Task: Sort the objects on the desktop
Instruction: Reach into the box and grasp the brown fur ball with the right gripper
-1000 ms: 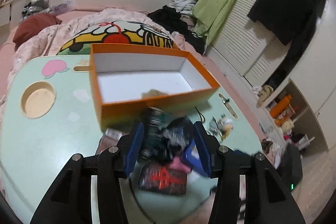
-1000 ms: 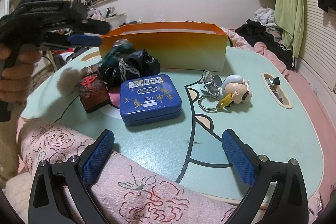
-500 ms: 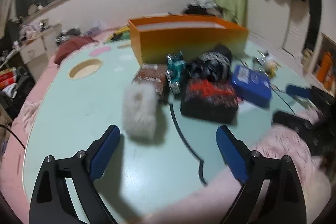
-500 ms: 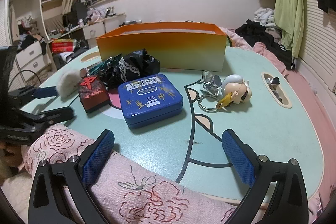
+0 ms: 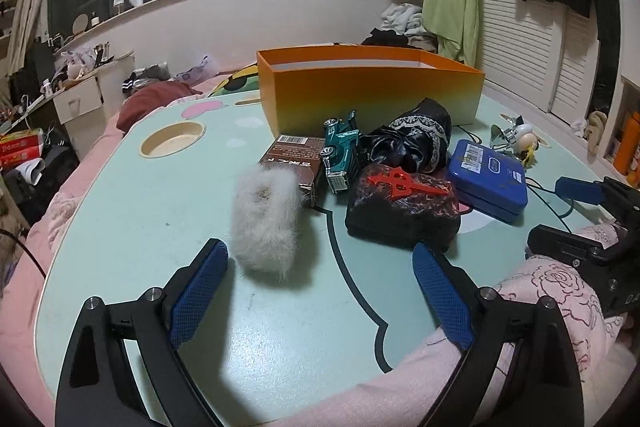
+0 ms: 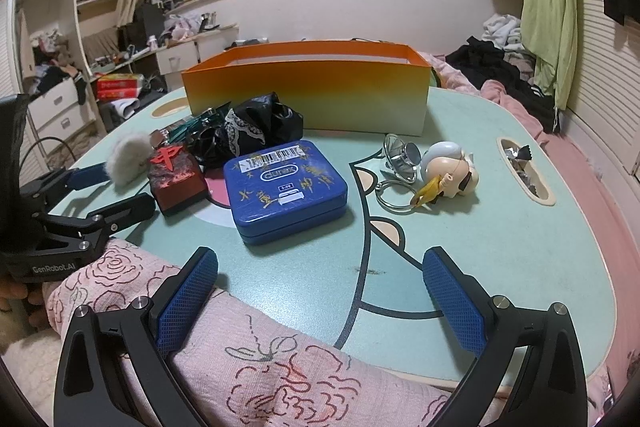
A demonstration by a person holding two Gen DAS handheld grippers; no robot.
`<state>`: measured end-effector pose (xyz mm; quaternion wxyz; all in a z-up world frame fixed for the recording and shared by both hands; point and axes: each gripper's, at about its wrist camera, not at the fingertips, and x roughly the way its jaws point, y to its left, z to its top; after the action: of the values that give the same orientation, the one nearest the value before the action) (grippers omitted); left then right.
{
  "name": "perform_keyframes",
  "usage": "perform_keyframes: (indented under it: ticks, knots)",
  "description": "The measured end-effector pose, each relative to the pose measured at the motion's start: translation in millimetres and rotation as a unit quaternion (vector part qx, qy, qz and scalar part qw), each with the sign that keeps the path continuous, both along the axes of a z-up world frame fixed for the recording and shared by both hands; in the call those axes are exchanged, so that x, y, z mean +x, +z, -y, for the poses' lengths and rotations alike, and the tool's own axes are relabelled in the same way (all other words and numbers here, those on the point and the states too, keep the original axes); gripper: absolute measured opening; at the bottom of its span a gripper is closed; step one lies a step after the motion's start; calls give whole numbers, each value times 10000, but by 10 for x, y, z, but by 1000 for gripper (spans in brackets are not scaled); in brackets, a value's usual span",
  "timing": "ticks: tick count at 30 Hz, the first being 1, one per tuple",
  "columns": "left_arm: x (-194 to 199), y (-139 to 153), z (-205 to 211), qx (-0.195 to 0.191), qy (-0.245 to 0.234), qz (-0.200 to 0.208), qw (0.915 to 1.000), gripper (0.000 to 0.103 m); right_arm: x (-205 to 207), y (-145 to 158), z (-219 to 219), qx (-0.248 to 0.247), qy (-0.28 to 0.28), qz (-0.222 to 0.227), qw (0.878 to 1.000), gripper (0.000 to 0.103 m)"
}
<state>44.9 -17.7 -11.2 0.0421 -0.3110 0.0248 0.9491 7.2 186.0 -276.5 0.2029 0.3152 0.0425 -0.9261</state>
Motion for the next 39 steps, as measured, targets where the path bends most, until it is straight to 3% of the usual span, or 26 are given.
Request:
perform_keyframes:
  ticks: [3,6,10,12,16,20,29,34,37,39]
  knots:
    - [-5,-5,-2,2,-1,3,10000,94,65,134,-4,-87,-19,-164,9998,102]
    - [-4,-5,-2,-4,-1,3,10000,94,92,486,24,-431,69,-443,9981,102]
    - [-2,-6,1,0,-4,3,10000,94,-285,995,222,-271,-302,-775,9962,102]
    - [-2,-5,0,0,-4,1,10000,94,-658,1116,386,-122,-398,-537,9977,102]
    - [-2,-6,0,-2,-3,1,10000,94,-1256,1040,612,99,-675,96,9976,102]
    - [1,-13,-7,1,-7,-4,10000,94,-1548,709,757,484,-788,627,9937,102]
    - [-3,-15,-8,4,-6,-4,10000,94,-1548,678,769,675,-823,404,9935,102]
    - [-3,-16,-8,4,-6,-4,10000,94,-1619,653,790,679,-789,544,9931,102]
    - [-3,-16,-10,5,-6,-5,10000,94,-1767,694,847,651,-437,1120,9906,98]
    - [-3,-16,-12,5,-2,-4,10000,94,-1965,701,889,444,-82,2056,9776,86]
